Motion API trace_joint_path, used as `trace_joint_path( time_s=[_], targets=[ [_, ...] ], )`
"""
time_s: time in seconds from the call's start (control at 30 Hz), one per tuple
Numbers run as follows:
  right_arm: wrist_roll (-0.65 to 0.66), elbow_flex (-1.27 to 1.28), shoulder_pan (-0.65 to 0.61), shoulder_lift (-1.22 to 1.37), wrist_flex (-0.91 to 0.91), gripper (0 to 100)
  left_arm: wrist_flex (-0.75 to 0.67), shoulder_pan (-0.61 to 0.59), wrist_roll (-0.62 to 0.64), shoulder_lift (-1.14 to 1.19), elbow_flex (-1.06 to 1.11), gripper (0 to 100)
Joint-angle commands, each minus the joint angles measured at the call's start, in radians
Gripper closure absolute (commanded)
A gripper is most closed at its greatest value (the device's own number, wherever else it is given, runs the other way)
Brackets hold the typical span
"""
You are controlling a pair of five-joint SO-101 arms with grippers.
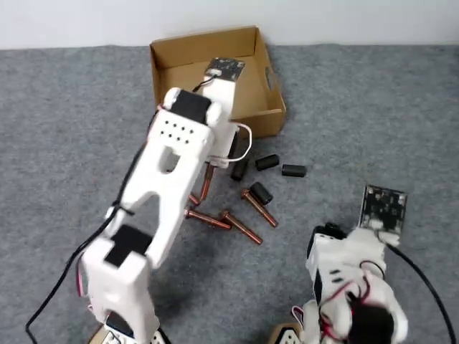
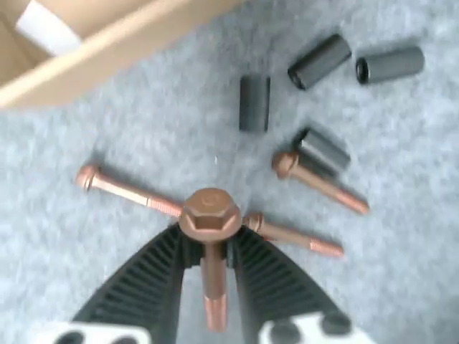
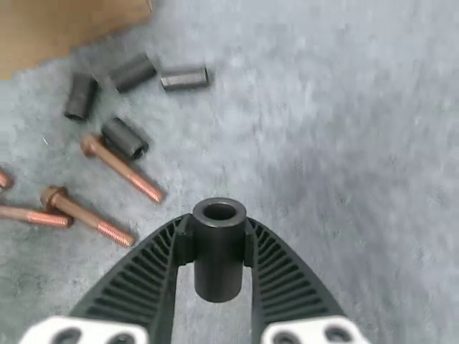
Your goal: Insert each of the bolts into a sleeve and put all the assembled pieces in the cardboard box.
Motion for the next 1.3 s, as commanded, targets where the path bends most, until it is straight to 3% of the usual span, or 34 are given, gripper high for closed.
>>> trace_joint_path(
  time_s=[0.0,0.17,0.43,0.63,0.77,0.93,1.07,1.2,1.27],
  targets=[
    [0.032,0.003,-0.018,-0.074,-0.001,98.9,0.011,-0.006,0.012,-0.204,0.11,100],
    [0.026,0.011,-0.11,-0.122,-0.016,98.9,-0.103,-0.011,0.014,-0.431,0.286,100],
    [0.025,0.011,-0.26,-0.134,-0.079,98.9,-0.451,-0.006,0.018,-0.893,0.725,100],
    [0.032,0.072,-0.407,-0.134,-0.142,98.9,-0.684,-0.006,0.15,-1.27,1.058,100],
    [0.034,0.106,-0.539,-0.134,-0.189,98.8,-0.801,-0.006,0.17,-1.498,1.214,100],
    [0.037,0.141,-0.644,-0.128,-0.283,98.8,-0.893,-0.006,0.172,-1.746,1.353,100],
    [0.117,0.166,-0.697,-0.127,-0.366,98.8,-0.907,-0.002,0.172,-1.9,1.434,100],
    [0.186,0.186,-0.737,-0.127,-0.421,98.8,-0.905,0.089,0.187,-2.024,1.489,100],
    [0.227,0.198,-0.763,-0.125,-0.433,98.8,-0.905,0.16,0.264,-2.068,1.5,100]
  ],
)
